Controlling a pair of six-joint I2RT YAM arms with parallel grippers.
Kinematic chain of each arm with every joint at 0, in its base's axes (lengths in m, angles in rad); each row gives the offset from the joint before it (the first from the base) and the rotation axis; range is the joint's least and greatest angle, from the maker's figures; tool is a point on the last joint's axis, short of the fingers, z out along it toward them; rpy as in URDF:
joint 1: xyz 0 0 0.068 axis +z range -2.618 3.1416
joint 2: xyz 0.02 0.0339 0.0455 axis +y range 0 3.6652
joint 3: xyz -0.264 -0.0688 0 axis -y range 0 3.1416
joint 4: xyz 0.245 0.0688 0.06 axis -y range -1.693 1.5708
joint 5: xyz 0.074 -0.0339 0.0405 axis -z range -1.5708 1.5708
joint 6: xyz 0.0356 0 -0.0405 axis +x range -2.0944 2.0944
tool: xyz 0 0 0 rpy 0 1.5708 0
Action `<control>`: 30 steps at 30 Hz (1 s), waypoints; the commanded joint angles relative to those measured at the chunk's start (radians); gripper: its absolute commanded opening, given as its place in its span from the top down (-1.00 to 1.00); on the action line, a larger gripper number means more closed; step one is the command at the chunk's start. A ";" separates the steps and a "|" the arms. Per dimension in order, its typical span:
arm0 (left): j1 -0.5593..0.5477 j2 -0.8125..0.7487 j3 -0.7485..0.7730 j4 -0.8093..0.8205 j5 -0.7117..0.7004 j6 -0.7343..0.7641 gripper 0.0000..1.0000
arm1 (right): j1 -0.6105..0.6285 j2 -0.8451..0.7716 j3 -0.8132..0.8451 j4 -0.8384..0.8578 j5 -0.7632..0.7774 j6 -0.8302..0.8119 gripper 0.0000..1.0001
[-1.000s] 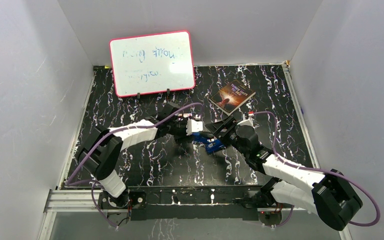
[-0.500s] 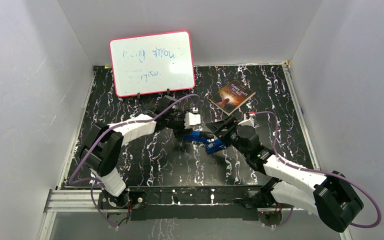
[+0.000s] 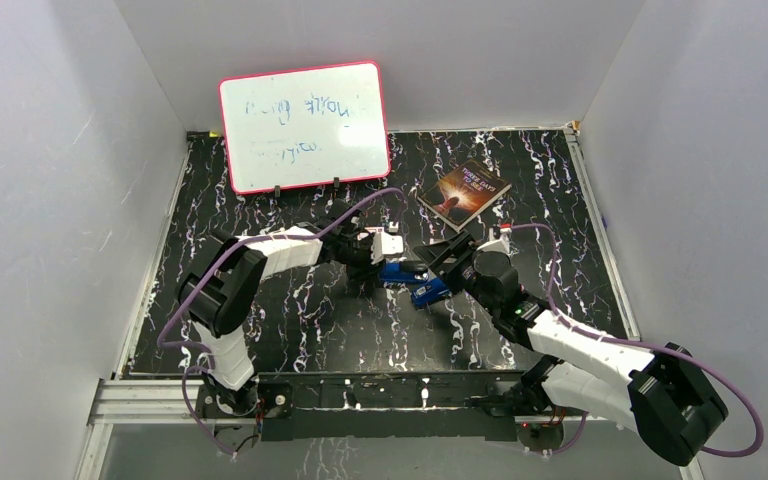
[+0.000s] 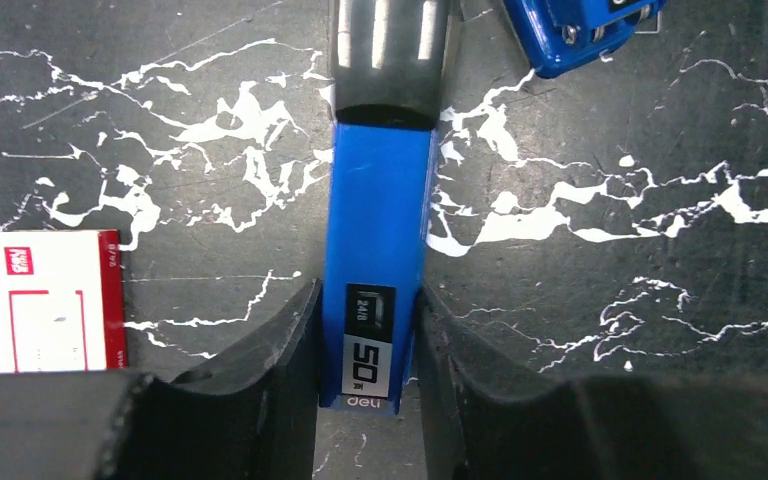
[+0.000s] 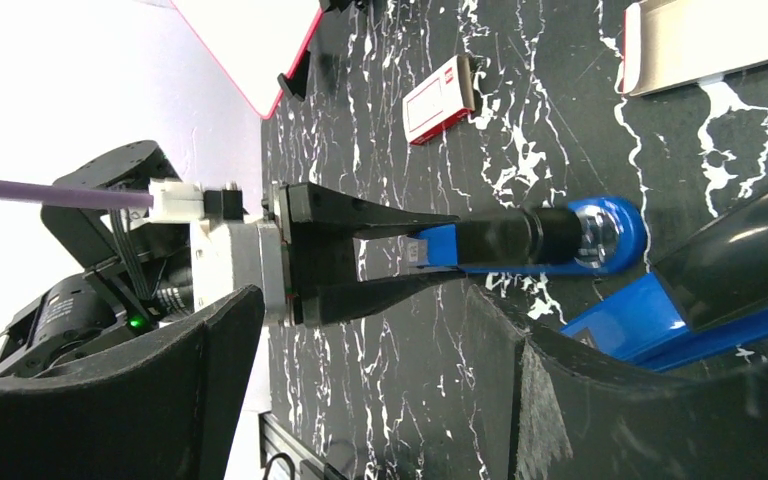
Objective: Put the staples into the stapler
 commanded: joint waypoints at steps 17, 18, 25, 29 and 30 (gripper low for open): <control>-0.058 -0.305 -0.240 0.183 -0.173 -0.840 1.00 | 0.004 0.303 0.033 0.342 -0.056 0.049 -0.53; -0.064 -0.318 -0.255 0.203 -0.189 -0.881 1.00 | 0.005 0.327 0.045 0.355 -0.068 0.049 -0.52; -0.086 -0.351 -0.307 0.271 -0.251 -1.056 1.00 | 0.004 0.504 0.097 0.481 -0.198 0.084 -0.42; -0.091 -0.360 -0.319 0.292 -0.301 -1.092 1.00 | 0.005 0.531 0.116 0.418 -0.217 0.116 -0.39; -0.093 -0.357 -0.321 0.294 -0.309 -1.096 1.00 | 0.006 0.531 0.119 0.402 -0.214 0.120 -0.39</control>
